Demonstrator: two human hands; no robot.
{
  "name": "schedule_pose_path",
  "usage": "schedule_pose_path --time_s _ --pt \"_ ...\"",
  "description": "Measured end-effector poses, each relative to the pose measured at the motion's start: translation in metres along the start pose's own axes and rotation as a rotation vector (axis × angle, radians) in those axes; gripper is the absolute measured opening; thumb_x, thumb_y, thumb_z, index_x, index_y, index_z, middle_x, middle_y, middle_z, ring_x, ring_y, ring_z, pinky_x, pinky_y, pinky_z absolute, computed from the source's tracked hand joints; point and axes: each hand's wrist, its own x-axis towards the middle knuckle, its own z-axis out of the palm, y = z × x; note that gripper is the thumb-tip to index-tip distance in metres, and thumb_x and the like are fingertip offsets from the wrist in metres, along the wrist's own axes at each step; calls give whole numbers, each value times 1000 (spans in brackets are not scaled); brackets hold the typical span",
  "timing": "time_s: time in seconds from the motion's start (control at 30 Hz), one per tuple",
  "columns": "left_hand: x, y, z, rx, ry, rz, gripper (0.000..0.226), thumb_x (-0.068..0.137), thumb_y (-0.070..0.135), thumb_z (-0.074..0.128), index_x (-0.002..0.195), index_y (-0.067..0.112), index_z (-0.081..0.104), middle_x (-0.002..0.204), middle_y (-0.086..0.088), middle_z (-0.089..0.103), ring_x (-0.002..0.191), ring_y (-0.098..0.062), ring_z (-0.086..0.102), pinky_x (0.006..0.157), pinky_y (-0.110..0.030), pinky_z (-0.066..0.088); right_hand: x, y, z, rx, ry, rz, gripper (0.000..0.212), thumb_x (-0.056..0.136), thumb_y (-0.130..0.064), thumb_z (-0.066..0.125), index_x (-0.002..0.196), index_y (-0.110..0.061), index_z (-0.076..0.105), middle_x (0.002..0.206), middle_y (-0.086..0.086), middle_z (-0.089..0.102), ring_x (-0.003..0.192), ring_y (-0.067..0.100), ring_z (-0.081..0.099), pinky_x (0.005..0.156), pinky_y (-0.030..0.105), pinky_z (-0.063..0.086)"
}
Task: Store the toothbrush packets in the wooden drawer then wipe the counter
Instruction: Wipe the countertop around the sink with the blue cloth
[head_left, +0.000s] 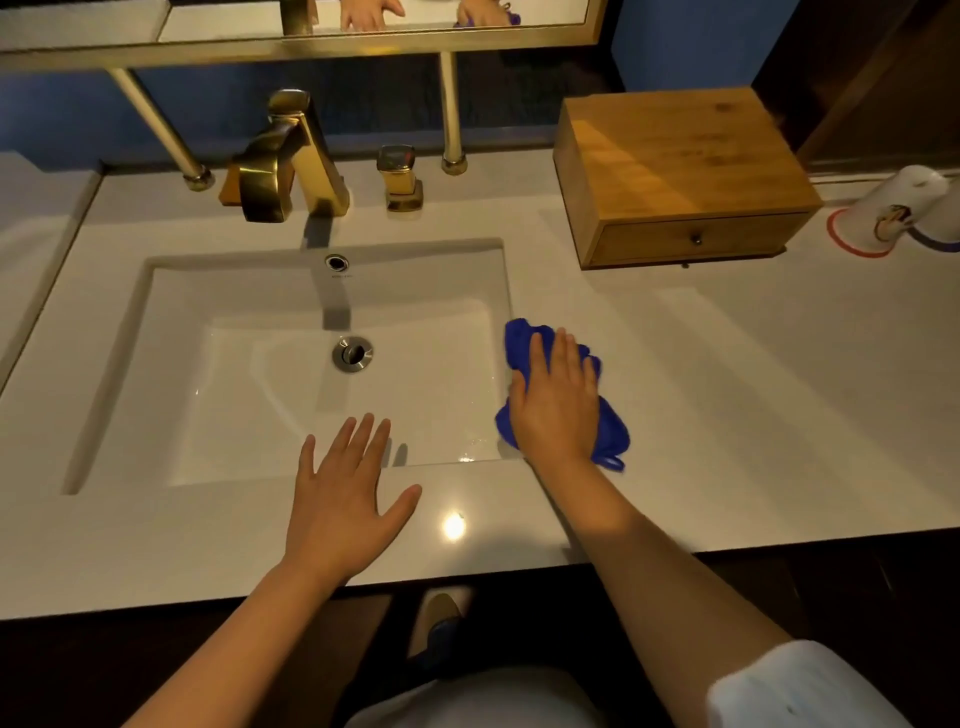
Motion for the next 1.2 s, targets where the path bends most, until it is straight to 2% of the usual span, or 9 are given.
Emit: schedule_pose_path --time_s 0.17,0.27,0.4,0.47,0.57,0.67,0.73,0.87,1.2 --pt "1 1 0 5 -3 -4 80 82 71 17 148 25 15 157 2 19 143 -8 6 116 -41 -8 -12 -41 4 462 -49 -124 46 97 -30 35 138 -9 36 142 13 44 131 26 40 110 35 27" --pt "1 1 -1 6 -4 -4 80 82 71 18 148 25 16 156 2 19 144 -10 9 117 -42 -6 -8 -37 -15 1009 -126 219 41 97 -34 33 129 -12 48 114 7 62 103 22 57 85 23 42" --pt "-1 2 -2 5 4 -13 80 82 71 19 148 26 17 156 3 19 140 -4 2 116 -38 -10 8 4 -48 1402 -2 628 44 95 -43 32 126 -17 50 117 5 61 109 26 56 98 41 44" --pt "-1 2 -3 11 2 -15 80 82 71 19 147 26 18 156 3 20 140 -4 2 115 -37 -11 19 29 -63 1341 175 627 45 96 -40 33 128 -14 50 122 9 60 112 26 55 98 40 44" --pt "-1 2 -3 14 -12 -17 79 82 71 19 148 26 16 156 4 19 141 -4 3 114 -34 -13 36 65 -69 964 287 368 47 97 -34 31 138 -13 36 141 12 45 129 27 42 106 42 37" --pt "0 3 -4 14 -20 -21 78 82 70 20 148 28 16 156 4 19 141 -4 2 115 -36 -11 50 89 -50 267 54 188 54 96 -42 31 145 -24 19 155 14 15 143 33 8 114 58 12" --pt "0 3 -4 17 -27 -21 77 82 70 20 147 28 17 156 4 20 141 -5 3 116 -37 -9 53 94 -35 16 -97 137 63 90 -58 30 145 -34 13 157 13 4 143 35 -3 111 62 3" --pt "1 3 -4 14 -34 -20 77 82 71 18 147 29 19 156 4 20 142 -6 4 117 -40 -7 68 97 -26 -54 -118 114 68 84 -70 20 144 -39 11 157 12 3 143 36 -6 109 64 0" --pt "1 3 -4 0 -43 -26 76 82 72 19 146 31 20 156 5 21 142 -6 4 116 -39 -10 83 72 -14 -51 -65 -79 57 93 -53 25 144 -30 20 154 18 18 141 36 12 114 53 9"
